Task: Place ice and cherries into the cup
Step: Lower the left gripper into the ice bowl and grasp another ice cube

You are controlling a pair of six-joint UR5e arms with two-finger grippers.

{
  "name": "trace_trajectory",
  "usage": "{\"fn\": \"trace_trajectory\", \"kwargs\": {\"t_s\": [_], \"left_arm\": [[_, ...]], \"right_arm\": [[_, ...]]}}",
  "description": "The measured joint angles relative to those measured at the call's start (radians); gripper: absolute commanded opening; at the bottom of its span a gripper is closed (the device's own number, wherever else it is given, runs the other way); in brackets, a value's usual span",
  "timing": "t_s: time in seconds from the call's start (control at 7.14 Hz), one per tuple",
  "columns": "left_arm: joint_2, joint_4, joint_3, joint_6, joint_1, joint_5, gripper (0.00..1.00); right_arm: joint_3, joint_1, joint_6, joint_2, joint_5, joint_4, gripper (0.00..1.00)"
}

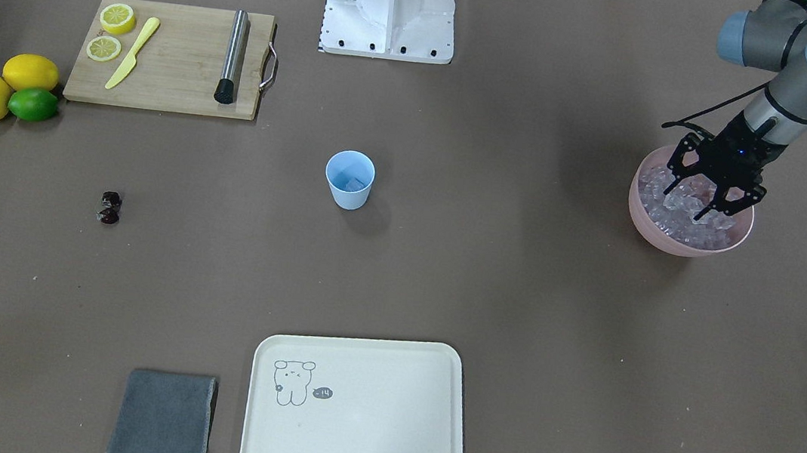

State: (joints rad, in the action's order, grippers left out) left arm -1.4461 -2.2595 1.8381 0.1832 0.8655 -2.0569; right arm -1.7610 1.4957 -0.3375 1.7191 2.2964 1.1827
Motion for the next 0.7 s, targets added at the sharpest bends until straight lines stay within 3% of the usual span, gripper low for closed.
{"fn": "trace_trajectory", "kwargs": {"t_s": [0.7], "left_arm": [[0.016, 0.001, -0.04, -0.09, 0.032, -0.023, 0.63]], "right_arm": [[0.001, 0.0, 0.0, 0.001, 0.0, 0.0, 1.0]]}}
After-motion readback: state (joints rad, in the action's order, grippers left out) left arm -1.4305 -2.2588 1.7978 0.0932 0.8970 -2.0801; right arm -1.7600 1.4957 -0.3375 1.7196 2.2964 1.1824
